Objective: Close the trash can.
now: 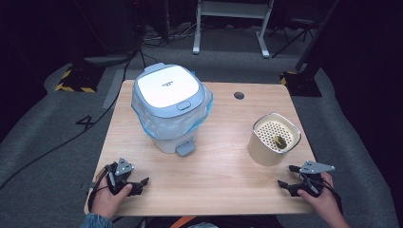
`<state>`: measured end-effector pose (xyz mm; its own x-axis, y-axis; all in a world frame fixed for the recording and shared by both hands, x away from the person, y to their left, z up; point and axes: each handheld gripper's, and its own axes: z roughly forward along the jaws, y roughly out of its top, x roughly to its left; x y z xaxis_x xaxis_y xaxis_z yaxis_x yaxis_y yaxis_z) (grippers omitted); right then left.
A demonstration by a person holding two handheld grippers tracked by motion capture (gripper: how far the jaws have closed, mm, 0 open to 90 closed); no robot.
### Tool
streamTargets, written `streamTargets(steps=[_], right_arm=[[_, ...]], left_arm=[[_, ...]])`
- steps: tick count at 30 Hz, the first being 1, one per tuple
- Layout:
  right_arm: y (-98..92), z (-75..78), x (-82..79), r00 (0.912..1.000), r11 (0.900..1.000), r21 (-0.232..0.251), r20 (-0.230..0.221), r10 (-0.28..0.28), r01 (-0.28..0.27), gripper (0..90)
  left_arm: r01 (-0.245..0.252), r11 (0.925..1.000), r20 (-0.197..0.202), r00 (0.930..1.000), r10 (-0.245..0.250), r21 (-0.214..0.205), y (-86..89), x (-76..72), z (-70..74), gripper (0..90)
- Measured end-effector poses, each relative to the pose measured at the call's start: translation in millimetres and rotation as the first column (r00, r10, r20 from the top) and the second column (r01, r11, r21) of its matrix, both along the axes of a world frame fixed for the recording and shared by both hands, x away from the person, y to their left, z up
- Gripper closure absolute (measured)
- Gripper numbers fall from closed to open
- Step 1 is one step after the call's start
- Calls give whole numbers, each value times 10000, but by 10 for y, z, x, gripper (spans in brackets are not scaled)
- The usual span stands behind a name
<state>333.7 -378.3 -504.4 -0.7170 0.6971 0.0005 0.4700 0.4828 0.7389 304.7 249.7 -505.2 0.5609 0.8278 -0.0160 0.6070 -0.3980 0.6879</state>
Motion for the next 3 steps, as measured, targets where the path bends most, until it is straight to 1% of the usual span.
streamTargets(steps=[3], right_arm=[[0,0,0,10000,10000,2,-2,-3,3,160]], left_arm=[[-8,10000,0,10000,8,0,0,-1,0,123]])
